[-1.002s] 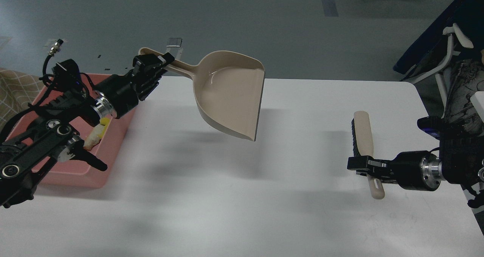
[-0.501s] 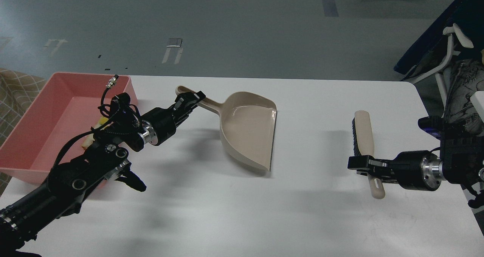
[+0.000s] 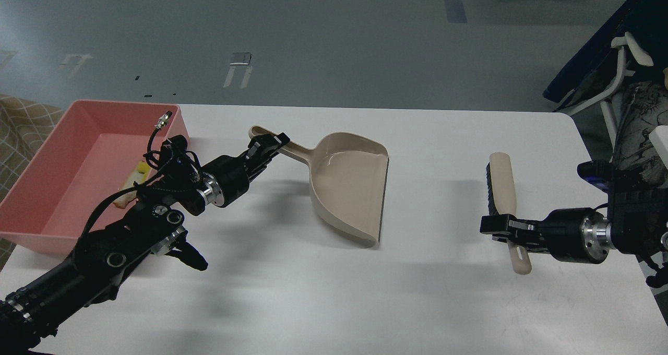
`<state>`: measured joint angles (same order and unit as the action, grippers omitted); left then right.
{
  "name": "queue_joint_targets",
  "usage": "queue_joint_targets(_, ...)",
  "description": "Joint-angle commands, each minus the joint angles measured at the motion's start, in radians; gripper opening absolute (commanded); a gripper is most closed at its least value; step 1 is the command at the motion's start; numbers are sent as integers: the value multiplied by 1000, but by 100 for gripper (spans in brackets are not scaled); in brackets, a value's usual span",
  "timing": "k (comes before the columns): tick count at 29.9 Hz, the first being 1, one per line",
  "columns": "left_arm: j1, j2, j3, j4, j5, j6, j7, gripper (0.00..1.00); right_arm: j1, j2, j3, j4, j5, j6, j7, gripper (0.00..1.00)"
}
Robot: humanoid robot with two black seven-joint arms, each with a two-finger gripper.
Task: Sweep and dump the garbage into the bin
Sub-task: 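Bring the dustpan back and lower it onto the table, then lay the brush down on the table and open the right gripper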
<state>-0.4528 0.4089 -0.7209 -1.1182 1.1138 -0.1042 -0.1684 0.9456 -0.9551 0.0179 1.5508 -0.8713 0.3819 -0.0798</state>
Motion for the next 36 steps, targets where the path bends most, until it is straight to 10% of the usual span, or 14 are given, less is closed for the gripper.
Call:
queue_joint_targets(1, 0, -7, 0, 0, -2, 0, -3, 33, -1, 1, 2, 0, 0, 0, 0, 0)
queue_joint_targets(4, 0, -10, -2, 0, -6, 1, -13, 79, -2, 1, 2, 0, 0, 0, 0, 0)
queue_joint_targets(10, 2, -9, -2, 0, -11, 0, -17, 91, -2, 1, 2, 0, 0, 0, 0, 0)
queue_joint_targets(36, 124, 41, -3, -28, -5, -89, -54, 98, -25, 24, 13, -15, -3, -3, 34, 0)
